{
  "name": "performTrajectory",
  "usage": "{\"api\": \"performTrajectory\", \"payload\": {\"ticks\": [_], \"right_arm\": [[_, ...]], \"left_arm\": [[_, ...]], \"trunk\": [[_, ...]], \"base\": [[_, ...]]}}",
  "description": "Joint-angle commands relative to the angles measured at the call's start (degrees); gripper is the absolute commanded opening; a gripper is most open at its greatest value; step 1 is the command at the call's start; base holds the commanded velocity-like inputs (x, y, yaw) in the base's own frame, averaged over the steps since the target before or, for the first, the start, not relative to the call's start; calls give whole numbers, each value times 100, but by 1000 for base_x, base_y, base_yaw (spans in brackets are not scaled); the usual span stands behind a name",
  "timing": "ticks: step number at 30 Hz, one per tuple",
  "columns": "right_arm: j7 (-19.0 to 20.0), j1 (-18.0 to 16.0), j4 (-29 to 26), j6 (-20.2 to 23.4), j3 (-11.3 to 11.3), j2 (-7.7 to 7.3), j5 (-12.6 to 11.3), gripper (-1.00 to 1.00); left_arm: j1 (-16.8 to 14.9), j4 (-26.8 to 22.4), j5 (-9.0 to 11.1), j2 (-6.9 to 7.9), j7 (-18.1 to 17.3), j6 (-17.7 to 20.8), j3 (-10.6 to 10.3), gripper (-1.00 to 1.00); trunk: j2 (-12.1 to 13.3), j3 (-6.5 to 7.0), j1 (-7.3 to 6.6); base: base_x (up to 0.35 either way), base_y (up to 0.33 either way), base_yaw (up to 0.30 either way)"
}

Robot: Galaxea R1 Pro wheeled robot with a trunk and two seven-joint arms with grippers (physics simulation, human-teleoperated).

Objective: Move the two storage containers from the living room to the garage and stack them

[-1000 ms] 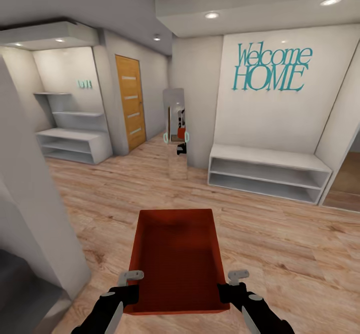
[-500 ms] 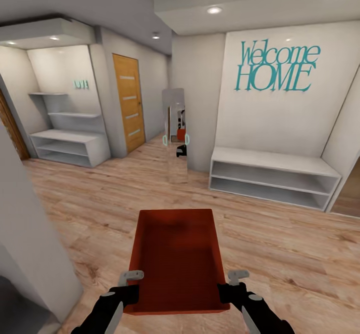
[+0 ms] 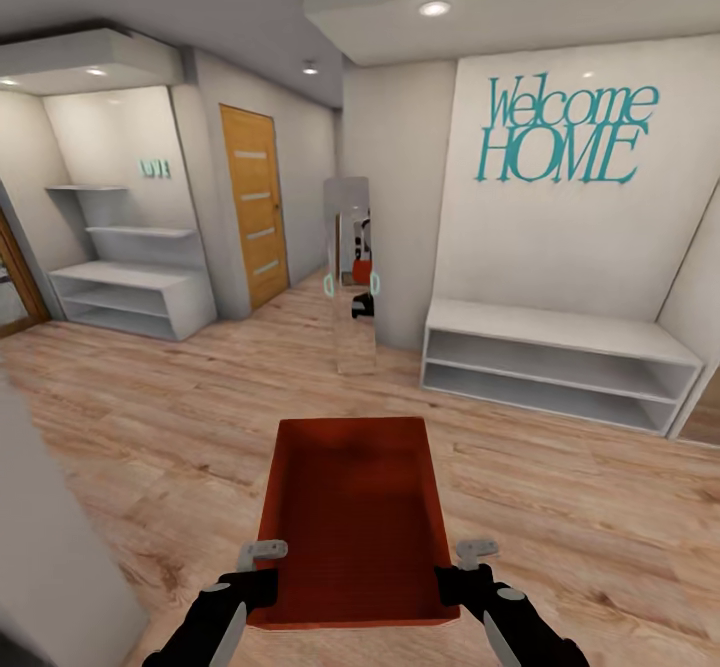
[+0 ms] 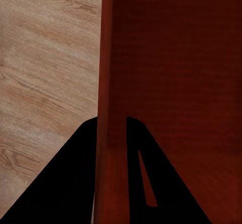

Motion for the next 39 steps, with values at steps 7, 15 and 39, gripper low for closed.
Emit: {"api": "performTrajectory", "payload": {"ticks": [7,15,39], "right_arm": [[129,-5,-29,-58,50,-5,-92,-100],[129,-5,-29,-58,50,-5,-93,-100],[129,-5,-29,-58,50,-5,-80,-100]], "left_arm": [[0,2,-95,37,83,48,-2,-100],[1,2,-94,37,83,48,-2,-100],[0,1,-95,37,83,48,-2,-100]], "trunk": [[-7,-9,5],[-7,-9,5],[-7,-9,5]], "base": [[329,0,135],[329,0,114],[329,0,100]]}}
